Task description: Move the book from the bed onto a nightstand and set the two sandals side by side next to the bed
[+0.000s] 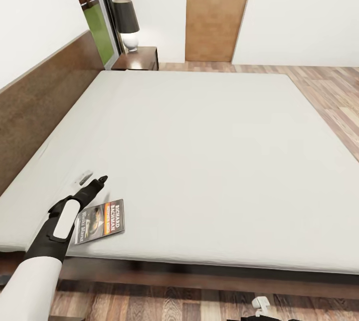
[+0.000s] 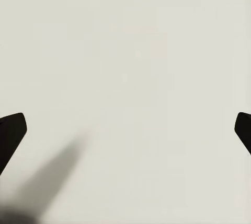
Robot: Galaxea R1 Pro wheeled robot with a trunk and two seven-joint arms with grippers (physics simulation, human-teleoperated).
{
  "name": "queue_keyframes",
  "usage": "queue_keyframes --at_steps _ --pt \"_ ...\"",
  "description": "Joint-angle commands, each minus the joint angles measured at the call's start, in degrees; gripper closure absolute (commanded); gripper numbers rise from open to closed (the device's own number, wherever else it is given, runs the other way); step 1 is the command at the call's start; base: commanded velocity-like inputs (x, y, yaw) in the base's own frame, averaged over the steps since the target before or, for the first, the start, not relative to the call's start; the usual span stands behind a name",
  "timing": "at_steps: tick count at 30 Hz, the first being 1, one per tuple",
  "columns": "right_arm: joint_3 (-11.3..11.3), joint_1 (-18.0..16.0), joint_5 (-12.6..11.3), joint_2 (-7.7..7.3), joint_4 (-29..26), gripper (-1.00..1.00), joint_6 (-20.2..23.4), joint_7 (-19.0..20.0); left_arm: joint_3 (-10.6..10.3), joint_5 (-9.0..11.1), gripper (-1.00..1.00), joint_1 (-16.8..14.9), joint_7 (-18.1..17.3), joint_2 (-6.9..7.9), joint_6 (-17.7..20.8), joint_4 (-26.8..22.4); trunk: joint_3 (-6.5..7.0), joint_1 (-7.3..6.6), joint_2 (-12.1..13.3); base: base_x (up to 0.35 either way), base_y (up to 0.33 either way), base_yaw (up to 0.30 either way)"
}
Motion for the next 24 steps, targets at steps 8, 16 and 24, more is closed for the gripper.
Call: queue_keyframes --at_steps 8,16,24 --pt "-0.4 0.0 0.1 0.02 0.0 -1.0 0.6 0.3 0.0 0.6 -1.0 0.0 0.5 0.0 0.3 -0.1 -0.75 0.88 -1.6 0.0 0.0 0.0" --pt "-0.4 0.0 0.1 0.02 0.0 -1.0 0.6 0.3 0.1 0.6 -1.0 0.0 0.5 0.0 0.3 -0.1 -2.19 2.63 -4.8 0.0 0.0 0.0" --pt "-0.4 0.0 0.1 0.02 0.0 -1.0 0.6 0.3 0.0 0.6 -1.0 0.0 0.5 0.0 0.3 -0.1 -3.63 4.39 -8.0 0.0 0.0 0.0"
